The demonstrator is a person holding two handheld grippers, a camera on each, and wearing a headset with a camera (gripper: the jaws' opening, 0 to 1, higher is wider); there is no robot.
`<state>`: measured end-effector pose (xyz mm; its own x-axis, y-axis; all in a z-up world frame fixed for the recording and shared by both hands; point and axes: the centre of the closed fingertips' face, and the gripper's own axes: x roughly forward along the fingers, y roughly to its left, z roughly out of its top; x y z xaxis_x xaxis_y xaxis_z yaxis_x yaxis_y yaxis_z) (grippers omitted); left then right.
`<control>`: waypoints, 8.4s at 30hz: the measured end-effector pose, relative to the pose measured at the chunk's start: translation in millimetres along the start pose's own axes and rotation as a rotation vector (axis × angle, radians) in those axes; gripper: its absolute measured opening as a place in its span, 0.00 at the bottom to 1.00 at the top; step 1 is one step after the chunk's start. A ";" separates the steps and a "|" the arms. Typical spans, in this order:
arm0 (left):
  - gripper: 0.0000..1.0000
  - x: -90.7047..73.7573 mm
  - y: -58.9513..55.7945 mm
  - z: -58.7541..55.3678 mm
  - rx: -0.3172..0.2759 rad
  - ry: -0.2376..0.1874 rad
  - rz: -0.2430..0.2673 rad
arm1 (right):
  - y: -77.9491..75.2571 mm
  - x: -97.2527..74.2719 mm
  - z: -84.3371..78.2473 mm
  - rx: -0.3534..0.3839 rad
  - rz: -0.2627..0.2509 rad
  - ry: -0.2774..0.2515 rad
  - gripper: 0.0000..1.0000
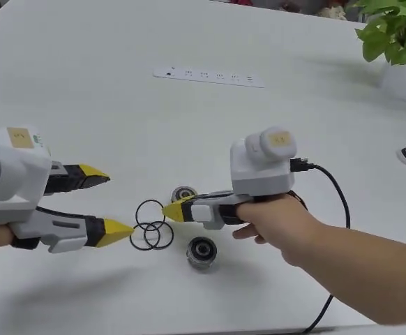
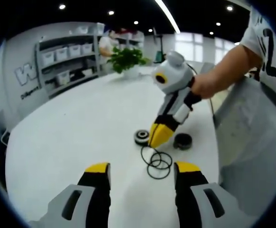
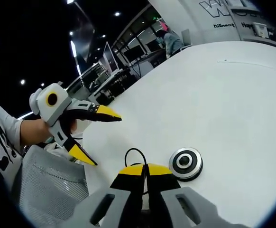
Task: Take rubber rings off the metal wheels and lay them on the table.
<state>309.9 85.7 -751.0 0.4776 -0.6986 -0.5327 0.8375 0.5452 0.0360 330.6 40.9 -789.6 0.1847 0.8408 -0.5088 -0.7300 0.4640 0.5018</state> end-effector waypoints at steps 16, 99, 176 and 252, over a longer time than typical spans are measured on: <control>0.55 -1.0 1.6 -4.0 -0.003 0.014 0.003 | -2.9 4.3 -7.8 -0.016 -0.023 0.038 0.00; 0.55 1.9 5.4 6.0 -0.013 0.023 0.008 | -15.6 -34.0 30.3 -0.167 -0.069 -0.112 0.22; 0.50 62.2 11.3 22.8 -0.024 0.027 -0.062 | -53.9 -37.0 -0.8 -0.453 -0.101 -0.012 0.23; 0.14 112.3 -6.8 21.9 0.037 0.043 -0.121 | -53.0 -25.5 -7.0 -0.407 -0.065 -0.054 0.14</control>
<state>363.6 -6.6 -792.6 0.3612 -0.7374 -0.5708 0.8981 0.4398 0.0002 360.0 -7.0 -808.1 0.2655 0.8316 -0.4878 -0.9141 0.3779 0.1466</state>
